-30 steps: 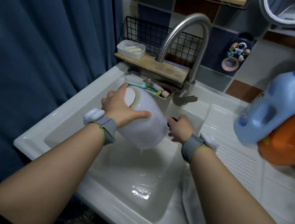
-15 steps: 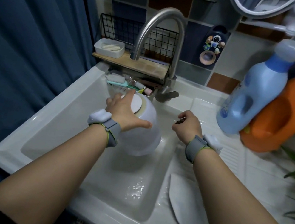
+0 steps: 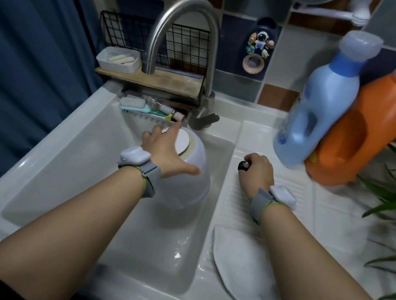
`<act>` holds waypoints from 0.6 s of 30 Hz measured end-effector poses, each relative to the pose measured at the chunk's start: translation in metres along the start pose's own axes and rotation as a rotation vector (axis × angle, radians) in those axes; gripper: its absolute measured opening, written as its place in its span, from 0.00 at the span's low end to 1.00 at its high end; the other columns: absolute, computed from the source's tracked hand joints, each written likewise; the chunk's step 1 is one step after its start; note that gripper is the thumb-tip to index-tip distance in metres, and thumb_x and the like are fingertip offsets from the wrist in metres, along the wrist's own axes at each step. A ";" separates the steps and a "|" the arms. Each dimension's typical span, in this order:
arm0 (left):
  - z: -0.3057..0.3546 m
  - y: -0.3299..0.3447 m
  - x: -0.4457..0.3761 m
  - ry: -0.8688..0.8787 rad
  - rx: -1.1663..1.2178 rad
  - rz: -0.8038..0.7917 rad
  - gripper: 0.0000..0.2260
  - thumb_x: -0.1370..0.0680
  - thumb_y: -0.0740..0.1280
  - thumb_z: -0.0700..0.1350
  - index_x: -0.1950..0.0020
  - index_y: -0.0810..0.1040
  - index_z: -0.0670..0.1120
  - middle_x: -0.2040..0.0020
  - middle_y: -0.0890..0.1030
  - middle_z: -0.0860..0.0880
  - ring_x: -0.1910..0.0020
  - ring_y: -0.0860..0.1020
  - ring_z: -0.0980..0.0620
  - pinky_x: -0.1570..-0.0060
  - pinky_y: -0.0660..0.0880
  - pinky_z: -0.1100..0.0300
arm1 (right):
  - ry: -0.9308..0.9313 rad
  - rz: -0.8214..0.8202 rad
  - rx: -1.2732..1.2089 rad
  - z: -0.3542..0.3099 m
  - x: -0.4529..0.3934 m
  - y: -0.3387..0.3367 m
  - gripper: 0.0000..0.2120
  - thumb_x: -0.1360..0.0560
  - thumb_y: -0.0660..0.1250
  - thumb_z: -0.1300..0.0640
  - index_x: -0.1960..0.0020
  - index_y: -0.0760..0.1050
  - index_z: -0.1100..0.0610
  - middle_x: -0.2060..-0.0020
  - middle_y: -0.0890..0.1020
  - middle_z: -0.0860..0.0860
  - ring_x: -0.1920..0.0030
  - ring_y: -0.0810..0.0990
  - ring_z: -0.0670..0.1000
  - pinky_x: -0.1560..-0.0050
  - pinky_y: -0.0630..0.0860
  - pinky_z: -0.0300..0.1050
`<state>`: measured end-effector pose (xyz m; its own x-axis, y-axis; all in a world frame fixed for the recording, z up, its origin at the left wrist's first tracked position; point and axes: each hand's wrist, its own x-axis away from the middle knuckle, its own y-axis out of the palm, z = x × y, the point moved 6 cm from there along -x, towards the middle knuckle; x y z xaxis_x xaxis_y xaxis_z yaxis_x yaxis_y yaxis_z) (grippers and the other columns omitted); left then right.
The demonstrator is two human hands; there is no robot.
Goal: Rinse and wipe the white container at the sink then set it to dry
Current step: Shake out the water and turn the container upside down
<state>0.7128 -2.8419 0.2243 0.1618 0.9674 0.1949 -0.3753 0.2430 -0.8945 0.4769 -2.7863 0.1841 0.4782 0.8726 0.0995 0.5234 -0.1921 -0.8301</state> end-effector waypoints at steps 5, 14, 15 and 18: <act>-0.001 0.007 -0.001 0.014 -0.014 -0.014 0.58 0.49 0.72 0.71 0.22 0.54 0.60 0.28 0.66 0.44 0.29 0.62 0.36 0.36 0.70 0.45 | 0.015 -0.015 0.041 0.011 0.000 0.008 0.15 0.23 0.60 0.67 0.38 0.76 0.61 0.39 0.76 0.61 0.37 0.72 0.62 0.43 0.73 0.50; -0.006 0.010 -0.001 0.012 -0.019 -0.001 0.59 0.50 0.72 0.72 0.23 0.54 0.60 0.28 0.66 0.45 0.30 0.63 0.38 0.37 0.70 0.45 | 0.047 -0.031 0.013 0.025 0.001 0.020 0.17 0.25 0.61 0.66 0.37 0.73 0.61 0.41 0.78 0.60 0.40 0.74 0.61 0.46 0.73 0.51; -0.007 0.010 -0.001 0.013 -0.020 0.000 0.59 0.50 0.72 0.72 0.23 0.53 0.61 0.28 0.66 0.45 0.30 0.63 0.38 0.37 0.70 0.45 | 0.047 -0.033 0.008 0.025 0.002 0.021 0.18 0.26 0.62 0.66 0.37 0.72 0.61 0.41 0.78 0.60 0.40 0.74 0.61 0.47 0.72 0.51; -0.007 0.008 0.001 0.015 -0.013 0.010 0.60 0.50 0.72 0.72 0.22 0.53 0.61 0.28 0.66 0.45 0.30 0.63 0.38 0.37 0.70 0.45 | 0.049 -0.021 -0.001 0.025 0.004 0.023 0.17 0.26 0.62 0.65 0.37 0.73 0.60 0.43 0.79 0.60 0.41 0.75 0.62 0.47 0.73 0.51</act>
<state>0.7167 -2.8398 0.2148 0.1719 0.9685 0.1803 -0.3650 0.2326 -0.9015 0.4731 -2.7758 0.1515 0.5009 0.8535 0.1435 0.5342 -0.1745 -0.8271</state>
